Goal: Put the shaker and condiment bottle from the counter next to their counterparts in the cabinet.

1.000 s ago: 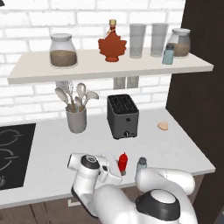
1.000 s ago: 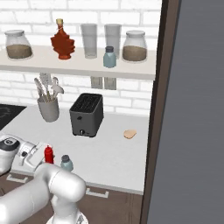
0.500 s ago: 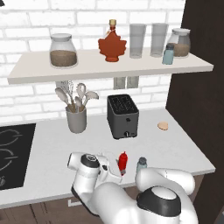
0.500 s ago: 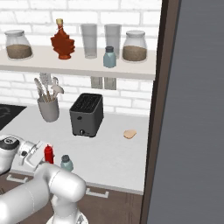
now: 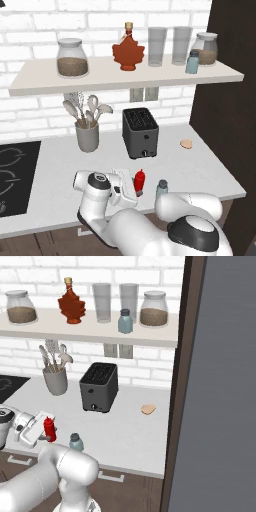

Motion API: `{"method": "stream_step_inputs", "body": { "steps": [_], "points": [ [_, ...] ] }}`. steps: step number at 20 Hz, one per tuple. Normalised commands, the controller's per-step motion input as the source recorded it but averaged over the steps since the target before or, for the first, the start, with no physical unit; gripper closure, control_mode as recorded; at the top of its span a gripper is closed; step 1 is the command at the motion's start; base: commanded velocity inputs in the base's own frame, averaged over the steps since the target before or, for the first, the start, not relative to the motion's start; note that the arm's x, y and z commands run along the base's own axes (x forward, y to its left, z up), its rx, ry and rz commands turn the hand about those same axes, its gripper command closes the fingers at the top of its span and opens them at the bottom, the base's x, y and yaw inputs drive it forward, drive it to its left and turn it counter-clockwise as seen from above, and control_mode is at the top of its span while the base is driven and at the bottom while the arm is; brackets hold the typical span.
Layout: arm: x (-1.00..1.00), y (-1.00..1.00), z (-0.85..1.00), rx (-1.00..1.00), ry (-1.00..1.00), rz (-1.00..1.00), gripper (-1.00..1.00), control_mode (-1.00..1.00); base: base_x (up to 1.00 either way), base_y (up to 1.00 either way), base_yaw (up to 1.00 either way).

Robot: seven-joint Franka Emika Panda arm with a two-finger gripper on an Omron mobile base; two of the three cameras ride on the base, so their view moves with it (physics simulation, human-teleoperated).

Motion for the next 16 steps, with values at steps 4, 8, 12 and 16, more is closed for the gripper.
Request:
{"method": "stream_step_inputs", "body": {
  "steps": [4,8,12,16],
  "points": [
    [-0.17,0.01,0.37,-0.01,-0.08,0.00,1.00,-1.00,0.00,0.00,0.00],
    [-0.10,0.03,0.36,-0.04,-0.02,0.00,1.00,-1.00,0.00,0.00,0.00],
    [-0.07,0.01,0.36,-0.05,0.00,0.00,1.00,-1.00,0.00,0.00,0.00],
    [-0.05,0.00,0.43,-0.06,0.00,0.00,1.00,-1.00,0.00,0.00,0.00]
  ]
}}
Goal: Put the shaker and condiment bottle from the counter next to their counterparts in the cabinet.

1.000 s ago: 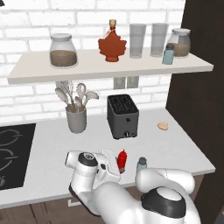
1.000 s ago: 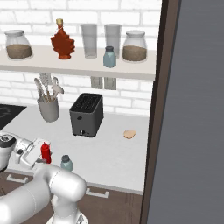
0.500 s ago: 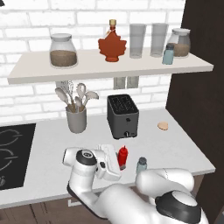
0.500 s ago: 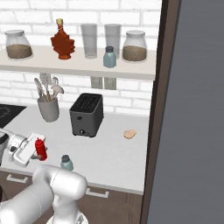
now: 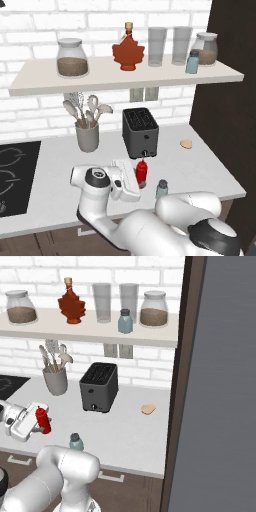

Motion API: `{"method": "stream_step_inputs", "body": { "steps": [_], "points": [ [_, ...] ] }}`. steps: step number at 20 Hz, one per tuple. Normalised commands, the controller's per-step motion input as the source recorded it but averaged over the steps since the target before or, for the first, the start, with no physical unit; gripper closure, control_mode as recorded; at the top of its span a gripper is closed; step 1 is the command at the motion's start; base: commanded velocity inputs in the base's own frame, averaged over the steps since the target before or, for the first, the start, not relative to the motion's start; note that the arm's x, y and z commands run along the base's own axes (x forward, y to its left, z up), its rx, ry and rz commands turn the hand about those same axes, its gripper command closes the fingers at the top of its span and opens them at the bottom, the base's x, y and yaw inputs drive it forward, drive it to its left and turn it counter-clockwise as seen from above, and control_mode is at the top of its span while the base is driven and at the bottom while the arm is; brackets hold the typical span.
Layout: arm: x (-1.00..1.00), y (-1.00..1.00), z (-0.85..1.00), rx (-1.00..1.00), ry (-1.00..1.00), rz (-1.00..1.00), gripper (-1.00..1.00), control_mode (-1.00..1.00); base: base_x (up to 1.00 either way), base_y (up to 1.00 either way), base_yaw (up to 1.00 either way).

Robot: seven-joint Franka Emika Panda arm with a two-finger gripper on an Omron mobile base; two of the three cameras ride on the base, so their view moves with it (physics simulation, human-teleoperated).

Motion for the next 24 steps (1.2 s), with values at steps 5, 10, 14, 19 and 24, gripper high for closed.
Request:
{"method": "stream_step_inputs", "body": {
  "steps": [5,10,14,19,24],
  "points": [
    [-0.03,0.00,0.44,-0.06,0.00,0.00,1.00,-1.00,0.00,0.00,0.00],
    [-0.02,0.00,0.49,-0.04,0.00,0.00,1.00,-1.00,0.00,0.00,0.00],
    [-0.01,0.00,0.53,-0.01,0.00,0.00,1.00,-1.00,0.00,0.00,0.00],
    [0.00,0.00,0.55,0.00,0.00,0.00,1.00,-1.00,0.00,0.00,0.00],
    [0.00,0.00,0.52,0.00,0.00,0.00,1.00,-1.00,0.00,0.00,0.00]
  ]
}}
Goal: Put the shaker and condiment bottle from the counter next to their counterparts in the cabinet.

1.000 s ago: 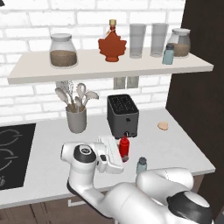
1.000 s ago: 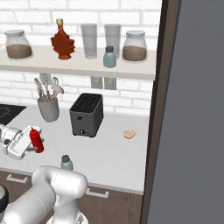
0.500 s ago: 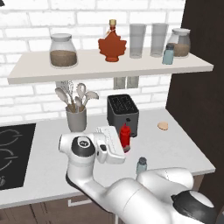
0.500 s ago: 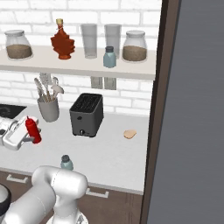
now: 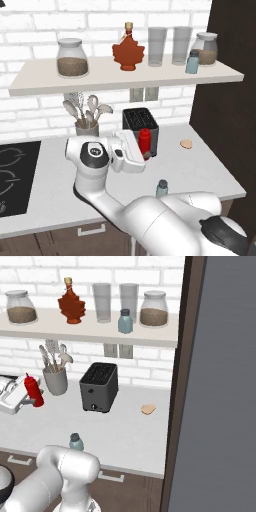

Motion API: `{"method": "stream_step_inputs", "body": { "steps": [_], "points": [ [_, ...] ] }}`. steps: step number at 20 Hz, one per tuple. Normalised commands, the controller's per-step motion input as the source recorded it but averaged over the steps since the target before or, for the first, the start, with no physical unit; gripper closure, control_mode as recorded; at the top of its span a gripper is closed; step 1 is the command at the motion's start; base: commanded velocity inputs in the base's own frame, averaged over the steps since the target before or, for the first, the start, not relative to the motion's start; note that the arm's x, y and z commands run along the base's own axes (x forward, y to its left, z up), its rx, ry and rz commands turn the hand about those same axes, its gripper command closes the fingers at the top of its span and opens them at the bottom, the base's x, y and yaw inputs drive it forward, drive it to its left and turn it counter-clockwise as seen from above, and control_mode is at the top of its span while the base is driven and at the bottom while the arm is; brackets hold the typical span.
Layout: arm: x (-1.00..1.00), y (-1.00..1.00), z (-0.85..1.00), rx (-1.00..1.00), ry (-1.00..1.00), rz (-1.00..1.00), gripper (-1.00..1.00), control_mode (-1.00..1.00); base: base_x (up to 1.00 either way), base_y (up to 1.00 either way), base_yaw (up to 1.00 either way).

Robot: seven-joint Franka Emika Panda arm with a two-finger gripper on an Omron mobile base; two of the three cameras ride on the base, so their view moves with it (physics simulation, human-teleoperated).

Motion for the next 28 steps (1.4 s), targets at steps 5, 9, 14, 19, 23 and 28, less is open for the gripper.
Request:
{"method": "stream_step_inputs", "body": {
  "steps": [5,9,14,19,23,28],
  "points": [
    [0.00,0.00,0.57,0.00,0.00,0.02,1.00,-1.00,0.00,0.00,0.00],
    [0.00,0.00,0.59,0.00,-0.01,0.05,1.00,-1.00,0.00,0.00,0.00],
    [0.00,0.00,0.58,0.00,-0.01,0.12,1.00,-1.00,0.00,0.00,0.00],
    [-0.01,0.00,0.59,0.00,-0.02,0.17,1.00,-1.00,0.00,0.00,0.00],
    [0.00,0.00,0.51,0.00,-0.01,0.23,1.00,-1.00,0.00,0.00,0.00],
    [0.00,0.00,0.45,0.00,0.00,0.24,1.00,-1.00,0.00,0.00,0.00]
  ]
}}
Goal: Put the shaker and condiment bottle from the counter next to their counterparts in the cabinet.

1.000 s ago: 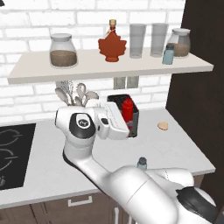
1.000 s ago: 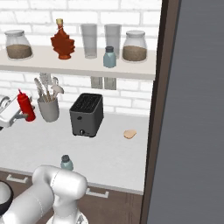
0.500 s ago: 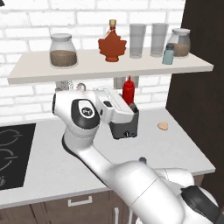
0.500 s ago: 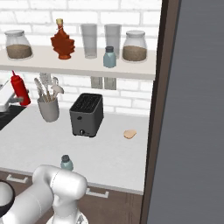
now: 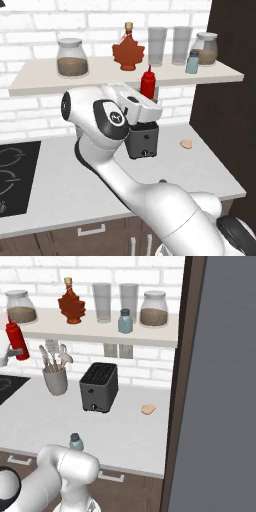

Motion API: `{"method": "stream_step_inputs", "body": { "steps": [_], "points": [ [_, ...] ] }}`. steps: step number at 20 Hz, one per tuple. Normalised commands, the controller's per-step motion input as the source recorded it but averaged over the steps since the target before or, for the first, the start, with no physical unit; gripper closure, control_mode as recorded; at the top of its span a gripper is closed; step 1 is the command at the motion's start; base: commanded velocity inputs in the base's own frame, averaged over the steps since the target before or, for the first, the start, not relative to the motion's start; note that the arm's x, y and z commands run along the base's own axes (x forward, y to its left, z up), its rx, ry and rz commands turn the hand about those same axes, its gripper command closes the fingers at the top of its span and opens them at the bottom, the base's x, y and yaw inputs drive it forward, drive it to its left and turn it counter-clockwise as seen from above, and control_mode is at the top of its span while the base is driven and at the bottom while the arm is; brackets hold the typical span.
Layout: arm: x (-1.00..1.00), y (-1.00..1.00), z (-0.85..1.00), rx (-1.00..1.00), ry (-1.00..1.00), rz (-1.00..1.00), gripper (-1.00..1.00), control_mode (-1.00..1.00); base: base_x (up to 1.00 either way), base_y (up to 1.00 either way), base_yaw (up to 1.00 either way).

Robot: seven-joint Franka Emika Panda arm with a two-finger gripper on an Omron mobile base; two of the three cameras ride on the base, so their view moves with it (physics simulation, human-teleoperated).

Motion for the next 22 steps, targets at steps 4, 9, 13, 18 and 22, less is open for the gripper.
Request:
{"method": "stream_step_inputs", "body": {
  "steps": [4,9,13,18,22],
  "points": [
    [0.02,0.00,0.35,0.00,0.00,0.26,1.00,-1.00,0.00,0.00,0.00],
    [0.11,0.00,0.23,0.00,0.00,0.27,1.00,-1.00,0.00,0.00,0.00],
    [0.07,0.00,0.08,-0.01,0.00,0.17,1.00,-1.00,0.00,0.00,0.00],
    [0.06,0.00,0.00,0.00,-0.01,0.00,1.00,-1.00,0.00,0.00,0.00],
    [0.22,0.00,0.04,0.03,-0.07,0.01,1.00,-1.00,0.00,0.00,0.00]
  ]
}}
